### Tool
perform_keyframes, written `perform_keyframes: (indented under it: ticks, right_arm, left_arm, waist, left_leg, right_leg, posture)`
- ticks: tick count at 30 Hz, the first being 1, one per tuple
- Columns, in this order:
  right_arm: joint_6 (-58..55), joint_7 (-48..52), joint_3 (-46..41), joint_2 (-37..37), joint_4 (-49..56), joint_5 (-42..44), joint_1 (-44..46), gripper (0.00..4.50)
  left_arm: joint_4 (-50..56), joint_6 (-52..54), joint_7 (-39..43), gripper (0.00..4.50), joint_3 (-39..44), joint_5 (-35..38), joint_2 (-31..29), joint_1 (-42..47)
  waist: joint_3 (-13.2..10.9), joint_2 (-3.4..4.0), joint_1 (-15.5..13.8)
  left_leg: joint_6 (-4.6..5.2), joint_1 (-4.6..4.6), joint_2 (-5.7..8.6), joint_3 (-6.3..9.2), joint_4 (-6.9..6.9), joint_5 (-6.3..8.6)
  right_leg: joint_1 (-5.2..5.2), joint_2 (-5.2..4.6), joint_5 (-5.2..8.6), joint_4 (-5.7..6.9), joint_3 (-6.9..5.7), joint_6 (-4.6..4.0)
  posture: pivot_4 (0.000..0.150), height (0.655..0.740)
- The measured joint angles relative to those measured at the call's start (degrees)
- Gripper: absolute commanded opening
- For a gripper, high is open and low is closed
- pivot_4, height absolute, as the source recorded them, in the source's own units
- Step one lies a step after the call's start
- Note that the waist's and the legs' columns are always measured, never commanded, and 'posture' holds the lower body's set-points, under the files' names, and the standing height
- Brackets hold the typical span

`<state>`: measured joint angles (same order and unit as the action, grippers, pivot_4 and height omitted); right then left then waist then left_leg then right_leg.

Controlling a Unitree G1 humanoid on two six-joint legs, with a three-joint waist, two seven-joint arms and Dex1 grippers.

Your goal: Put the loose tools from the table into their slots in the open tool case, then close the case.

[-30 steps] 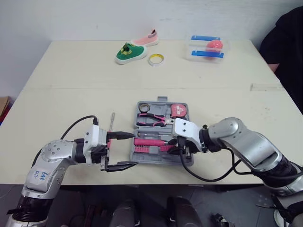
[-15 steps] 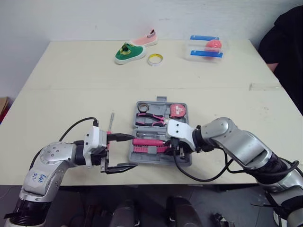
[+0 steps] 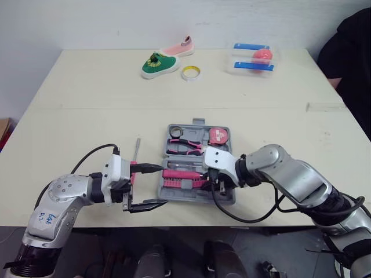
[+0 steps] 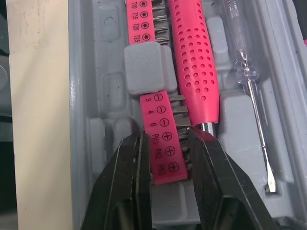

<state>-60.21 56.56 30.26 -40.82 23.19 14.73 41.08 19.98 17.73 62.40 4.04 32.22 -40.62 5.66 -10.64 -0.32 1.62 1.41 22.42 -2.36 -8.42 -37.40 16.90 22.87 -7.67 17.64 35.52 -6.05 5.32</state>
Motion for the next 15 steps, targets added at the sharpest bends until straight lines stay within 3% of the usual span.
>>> perform_keyframes:
  ticks: [3, 8, 15]
  right_arm:
    - [0.4, -0.6, -1.0, 0.9, 0.0, 0.0, -1.3, 0.74]
    - [3.7, 0.1, -1.9, 0.9, 0.0, 0.5, -2.6, 2.94]
    - [8.9, 7.2, -8.6, -6.3, 0.0, 4.5, -3.5, 2.94]
  left_arm:
    - [0.0, 0.0, -0.3, 4.50, 0.0, 0.0, 0.0, -0.5]
    - [0.1, 0.0, -0.3, 4.50, 0.3, 0.0, 0.0, -0.5]
    - [0.2, 1.0, -0.3, 4.50, 1.9, 1.2, -0.7, -1.5]
  waist:
    - [0.0, -0.06, 0.1]
    - [0.0, -0.07, 0.2]
    - [0.0, -0.15, -0.1]
  left_leg:
    - [-0.02, -0.01, 0.00, -0.01, 0.05, 0.01]
    - [-0.04, -0.05, -0.02, -0.03, 0.03, -0.01]
    - [0.00, -0.02, 0.00, -0.02, 0.07, -0.01]
  right_leg:
    - [0.00, 0.02, 0.01, -0.02, -0.01, -0.01]
    - [0.00, 0.06, 0.01, 0.02, -0.05, -0.01]
    - [0.02, 0.01, 0.01, -0.02, -0.01, -0.01]
  posture:
    - [0.150, 0.7400]
    - [0.150, 0.7400]
    - [0.150, 0.7400]
